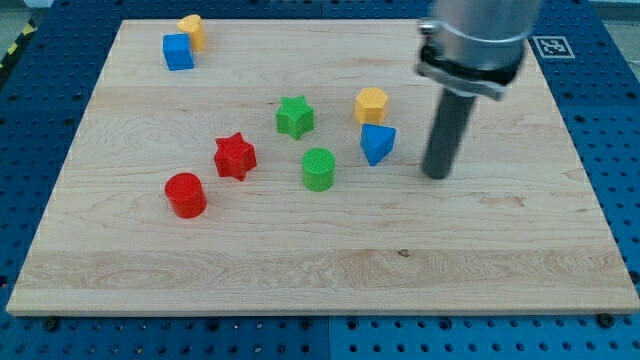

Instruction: Push the blue cube towards top center

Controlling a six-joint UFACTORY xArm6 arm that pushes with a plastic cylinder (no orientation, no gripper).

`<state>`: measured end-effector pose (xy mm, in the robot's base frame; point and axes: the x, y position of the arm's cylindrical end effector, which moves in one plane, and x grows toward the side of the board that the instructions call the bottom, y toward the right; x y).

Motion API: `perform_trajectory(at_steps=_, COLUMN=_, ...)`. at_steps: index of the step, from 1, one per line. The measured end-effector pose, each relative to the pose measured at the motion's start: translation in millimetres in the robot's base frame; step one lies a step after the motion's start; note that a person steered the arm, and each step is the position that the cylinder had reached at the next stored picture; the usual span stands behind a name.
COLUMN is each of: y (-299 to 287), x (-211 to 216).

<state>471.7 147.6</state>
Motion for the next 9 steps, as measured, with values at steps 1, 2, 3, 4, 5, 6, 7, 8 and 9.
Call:
perform_trajectory(at_steps=1, y=36.8, x=-25.0)
perform_trajectory(at_steps=2, y=38.2, x=-72.7)
perform_trajectory(at_steps=3, y=16.0, x=-120.9)
perform_trajectory(at_steps=4, y=-57.4, x=-155.8)
perform_trajectory(at_steps=5, y=-144.2, x=-162.0)
perform_trajectory(at_steps=6, y=-222.7, x=-151.5)
perform_trajectory(at_steps=7, y=-310.8, x=-145.6)
perform_trajectory(at_steps=8, y=-399.5, x=-155.9)
perform_trajectory(at_steps=9, y=-419.0, x=-227.1)
